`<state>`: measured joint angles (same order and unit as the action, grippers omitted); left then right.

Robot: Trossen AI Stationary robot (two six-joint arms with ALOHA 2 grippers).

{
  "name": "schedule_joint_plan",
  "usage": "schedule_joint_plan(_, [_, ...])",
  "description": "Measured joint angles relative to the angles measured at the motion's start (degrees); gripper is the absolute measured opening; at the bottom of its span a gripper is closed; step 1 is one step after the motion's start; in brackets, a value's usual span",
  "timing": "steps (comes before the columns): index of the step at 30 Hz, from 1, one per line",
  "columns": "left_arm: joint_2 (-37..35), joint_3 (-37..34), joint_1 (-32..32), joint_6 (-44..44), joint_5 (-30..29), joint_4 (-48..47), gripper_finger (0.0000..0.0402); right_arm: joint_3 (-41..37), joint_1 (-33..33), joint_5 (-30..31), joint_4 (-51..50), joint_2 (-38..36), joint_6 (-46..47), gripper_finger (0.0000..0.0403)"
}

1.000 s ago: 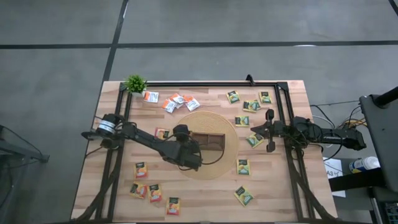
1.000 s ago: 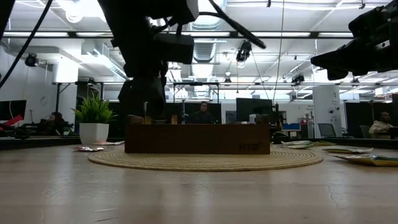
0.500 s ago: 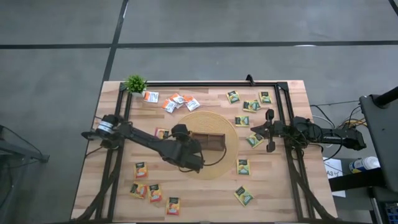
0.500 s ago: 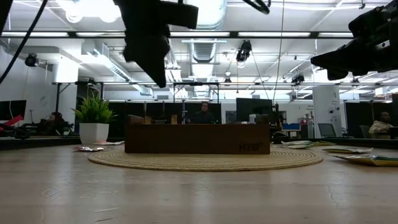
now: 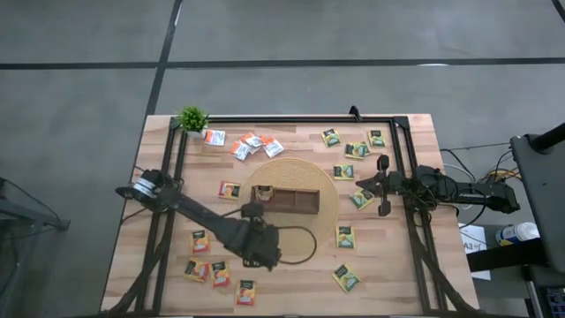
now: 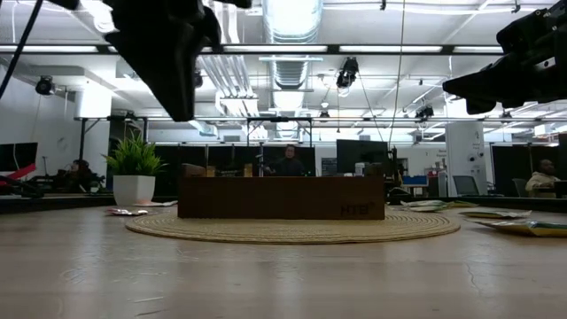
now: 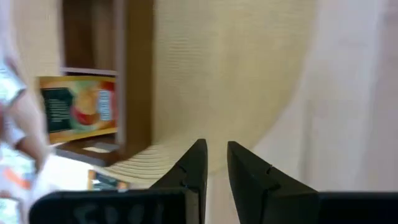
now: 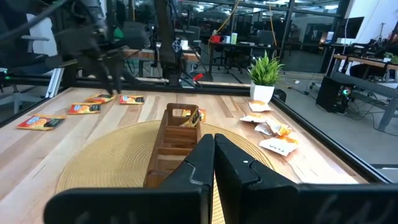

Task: Pick & Place Tea
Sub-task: Put the mango tea sachet into the left section of the wooden organizer

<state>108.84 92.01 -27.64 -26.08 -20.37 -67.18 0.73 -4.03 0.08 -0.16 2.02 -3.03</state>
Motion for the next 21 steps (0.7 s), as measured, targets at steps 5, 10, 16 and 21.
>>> schedule_joint_plan(5, [0.0, 0.0, -2.6, -0.6, 2.5, 2.9, 0.0057, 0.0, 0.0, 0.0, 0.0, 0.0, 0.0, 0.0009])
schedule_joint_plan(10, [0.0, 0.0, -4.6, -2.3, 7.0, 6.7, 0.0057, 0.0, 0.0, 0.0, 0.0, 0.0, 0.0, 0.0009])
schedule_joint_plan(16, [0.0, -0.2, -6.7, -7.3, 9.3, 11.3, 0.0057, 0.0, 0.0, 0.0, 0.0, 0.0, 0.0, 0.0009])
schedule_joint_plan(21, [0.0, -0.4, -9.1, -12.9, 10.5, 13.5, 0.0057, 0.0, 0.0, 0.0, 0.0, 0.0, 0.0, 0.0009])
